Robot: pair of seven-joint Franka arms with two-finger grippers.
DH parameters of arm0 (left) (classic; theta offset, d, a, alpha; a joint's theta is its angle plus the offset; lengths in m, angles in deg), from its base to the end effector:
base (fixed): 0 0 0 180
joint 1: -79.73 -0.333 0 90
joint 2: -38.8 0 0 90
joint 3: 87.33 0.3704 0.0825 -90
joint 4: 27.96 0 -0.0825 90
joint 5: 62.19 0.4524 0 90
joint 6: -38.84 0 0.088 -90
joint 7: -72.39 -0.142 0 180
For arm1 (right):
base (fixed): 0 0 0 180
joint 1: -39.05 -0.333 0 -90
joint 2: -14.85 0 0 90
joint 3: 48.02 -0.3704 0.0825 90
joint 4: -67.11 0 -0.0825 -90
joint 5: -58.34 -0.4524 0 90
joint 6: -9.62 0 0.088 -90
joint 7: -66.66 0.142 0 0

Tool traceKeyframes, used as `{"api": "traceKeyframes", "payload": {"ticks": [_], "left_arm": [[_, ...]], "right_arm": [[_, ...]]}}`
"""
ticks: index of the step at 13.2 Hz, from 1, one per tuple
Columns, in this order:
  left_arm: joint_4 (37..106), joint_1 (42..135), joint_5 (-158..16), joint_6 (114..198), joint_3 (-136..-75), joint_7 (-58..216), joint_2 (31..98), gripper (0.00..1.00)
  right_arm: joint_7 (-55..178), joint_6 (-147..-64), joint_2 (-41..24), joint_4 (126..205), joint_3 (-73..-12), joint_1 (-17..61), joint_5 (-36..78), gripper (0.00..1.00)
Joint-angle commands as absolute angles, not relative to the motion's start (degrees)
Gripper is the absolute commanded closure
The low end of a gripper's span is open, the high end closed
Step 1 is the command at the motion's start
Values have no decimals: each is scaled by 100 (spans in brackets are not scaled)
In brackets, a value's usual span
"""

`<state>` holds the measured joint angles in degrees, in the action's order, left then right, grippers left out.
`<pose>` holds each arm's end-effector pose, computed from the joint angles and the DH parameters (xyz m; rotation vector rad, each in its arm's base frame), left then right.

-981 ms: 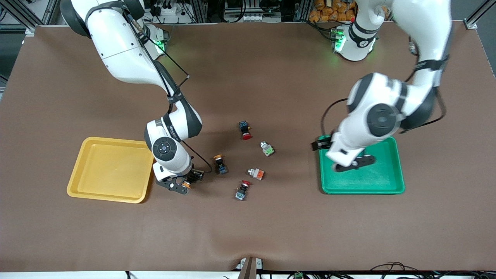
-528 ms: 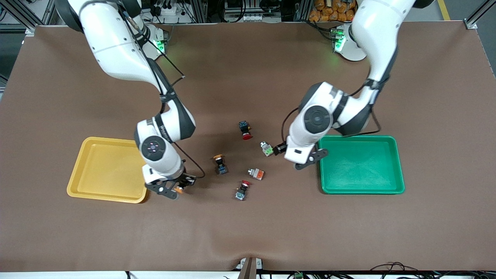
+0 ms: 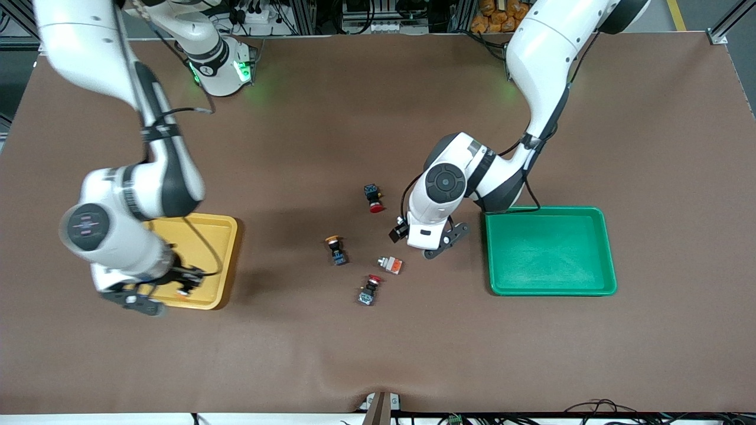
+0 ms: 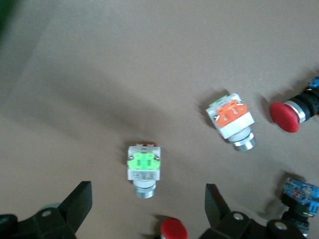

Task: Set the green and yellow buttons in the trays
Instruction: 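Lower the yellow button into the yellow tray while the left gripper grasps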

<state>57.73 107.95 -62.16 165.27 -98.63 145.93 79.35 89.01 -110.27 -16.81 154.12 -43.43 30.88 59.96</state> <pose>0.6373 -0.4947 0.2268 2.8992 0.9621 -0.1486 0.7902 0.0561 0.3215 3.0464 -0.4626 0.0573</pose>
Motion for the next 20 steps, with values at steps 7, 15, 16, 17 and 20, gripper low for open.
{"api": "traceKeyframes", "payload": {"ticks": [7, 15, 16, 17, 20], "left_arm": [[5677, 11075, -5481, 16962, -9796, 15439, 8503, 9], [5765, 11093, -5394, 16944, -9796, 15483, 8547, 79], [5765, 11084, -5245, 16918, -9805, 15483, 8538, 100], [5756, 11084, -5226, 16909, -9805, 15492, 8538, 100], [5730, 10996, -5208, 16743, -9796, 15466, 8425, 100]], "right_arm": [[7853, -10666, -1433, 15983, -4556, 3589, 5984, 0], [8688, -10701, -1389, 15685, -4583, 2561, 5588, 0], [8723, -10753, -1415, 15684, -4583, 2421, 5588, 0], [8723, -10815, -1424, 15684, -4583, 2271, 5588, 0], [8705, -11227, -1547, 15754, -4583, 1919, 5580, 0]]}}
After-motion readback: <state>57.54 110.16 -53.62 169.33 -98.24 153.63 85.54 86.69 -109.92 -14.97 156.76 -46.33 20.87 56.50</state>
